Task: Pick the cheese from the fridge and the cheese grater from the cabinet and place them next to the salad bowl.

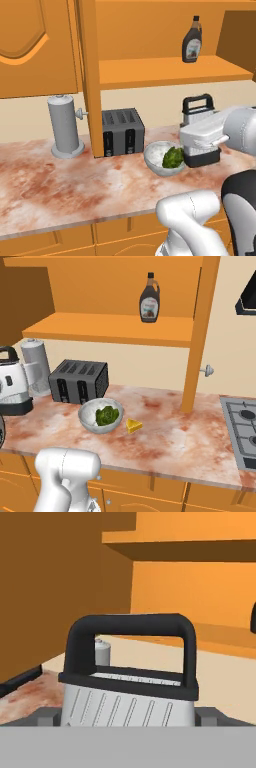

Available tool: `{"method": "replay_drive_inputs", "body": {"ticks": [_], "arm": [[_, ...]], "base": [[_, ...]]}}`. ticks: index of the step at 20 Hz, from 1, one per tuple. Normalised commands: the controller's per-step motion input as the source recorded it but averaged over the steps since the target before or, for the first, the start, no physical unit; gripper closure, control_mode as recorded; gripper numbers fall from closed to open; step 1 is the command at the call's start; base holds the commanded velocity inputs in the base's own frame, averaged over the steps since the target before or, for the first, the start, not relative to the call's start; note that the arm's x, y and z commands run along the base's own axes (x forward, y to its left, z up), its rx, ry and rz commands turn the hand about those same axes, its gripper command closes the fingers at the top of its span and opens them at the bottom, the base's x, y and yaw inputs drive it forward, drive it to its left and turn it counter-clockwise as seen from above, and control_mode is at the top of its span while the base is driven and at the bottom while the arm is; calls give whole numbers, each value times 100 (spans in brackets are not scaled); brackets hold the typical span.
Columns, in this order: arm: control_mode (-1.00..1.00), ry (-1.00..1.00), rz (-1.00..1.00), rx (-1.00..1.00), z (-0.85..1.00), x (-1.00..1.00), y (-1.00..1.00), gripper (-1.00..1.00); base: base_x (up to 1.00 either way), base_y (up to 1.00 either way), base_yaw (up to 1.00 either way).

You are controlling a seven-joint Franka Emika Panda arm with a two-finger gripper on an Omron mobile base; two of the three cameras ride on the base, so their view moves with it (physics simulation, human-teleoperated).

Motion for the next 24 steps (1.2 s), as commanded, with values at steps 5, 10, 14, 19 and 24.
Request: {"method": "replay_drive_inputs", "body": {"ticks": [5,10,14,19,24], "arm": [[-100,0,-1,3,-83,-9,10,100],[-100,-5,-1,6,-65,0,13,100],[-100,-7,-9,3,-72,0,2,100],[-100,-9,-10,2,-83,0,15,100],[-100,-20,-10,0,-69,0,18,100]], "base": [[0,0,0],[0,0,0],[0,0,0],[0,0,0],[0,0,0]]}}
